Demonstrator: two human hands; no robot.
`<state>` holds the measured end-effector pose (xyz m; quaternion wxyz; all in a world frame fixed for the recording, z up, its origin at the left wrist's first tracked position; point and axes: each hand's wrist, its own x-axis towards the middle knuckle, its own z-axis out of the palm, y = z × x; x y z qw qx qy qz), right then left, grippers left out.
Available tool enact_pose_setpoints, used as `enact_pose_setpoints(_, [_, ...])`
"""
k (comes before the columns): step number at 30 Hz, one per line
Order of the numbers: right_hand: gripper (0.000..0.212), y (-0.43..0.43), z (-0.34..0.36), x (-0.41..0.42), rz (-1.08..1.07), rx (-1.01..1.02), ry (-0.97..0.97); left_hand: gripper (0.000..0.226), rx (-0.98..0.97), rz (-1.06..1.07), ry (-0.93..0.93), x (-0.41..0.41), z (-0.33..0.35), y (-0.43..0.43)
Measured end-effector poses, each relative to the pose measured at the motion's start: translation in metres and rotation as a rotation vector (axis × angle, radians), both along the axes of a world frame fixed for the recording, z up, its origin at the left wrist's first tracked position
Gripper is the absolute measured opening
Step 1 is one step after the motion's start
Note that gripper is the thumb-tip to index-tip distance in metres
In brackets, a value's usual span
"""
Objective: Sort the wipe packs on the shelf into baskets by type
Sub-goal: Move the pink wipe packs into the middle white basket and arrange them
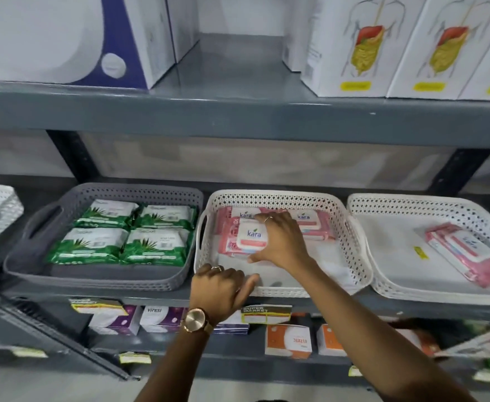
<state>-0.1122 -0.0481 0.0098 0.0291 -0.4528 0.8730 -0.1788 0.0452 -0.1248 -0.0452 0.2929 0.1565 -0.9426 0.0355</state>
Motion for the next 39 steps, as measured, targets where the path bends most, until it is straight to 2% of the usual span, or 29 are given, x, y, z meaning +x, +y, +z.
enact_pose_setpoints(5, [0.103,-0.002,0.002,0.004,0.000,-0.019,-0.083,0.060,0.026,-0.005,-0.031,-0.001,0.000,0.001])
enact_pose_setpoints(14, [0.076,0.040,0.005,-0.027,-0.065,-0.259,-0.364,0.069,0.118,-0.017,-0.109,-0.023,0.012,0.038])
enact_pose_setpoints(19, [0.054,0.074,0.011,-0.048,-0.137,-0.395,-0.347,0.067,0.101,-0.075,-0.159,-0.050,0.018,0.073])
enact_pose_setpoints(22, [0.042,0.107,0.013,-0.073,-0.215,-0.477,-0.229,0.063,0.096,-0.099,-0.188,-0.063,0.019,0.091])
enact_pose_setpoints(24, [0.043,0.134,0.009,-0.094,-0.336,-0.490,-0.176,0.061,0.095,-0.113,-0.189,-0.071,0.020,0.102])
enact_pose_setpoints(27, [0.054,0.177,0.001,-0.132,-0.556,-0.352,-0.097,0.061,0.098,-0.131,-0.184,-0.084,0.020,0.121])
enact_pose_setpoints(30, [0.069,0.220,-0.009,-0.167,-0.768,-0.069,-0.044,0.065,0.096,-0.119,-0.170,-0.092,0.017,0.131])
enact_pose_setpoints(33, [0.087,0.259,-0.025,-0.192,-0.887,0.154,-0.054,0.062,0.082,-0.111,-0.157,-0.092,0.015,0.131])
enact_pose_setpoints(39, [0.091,0.287,-0.032,-0.220,-0.903,0.225,-0.100,0.054,0.059,-0.131,-0.106,-0.090,0.013,0.132])
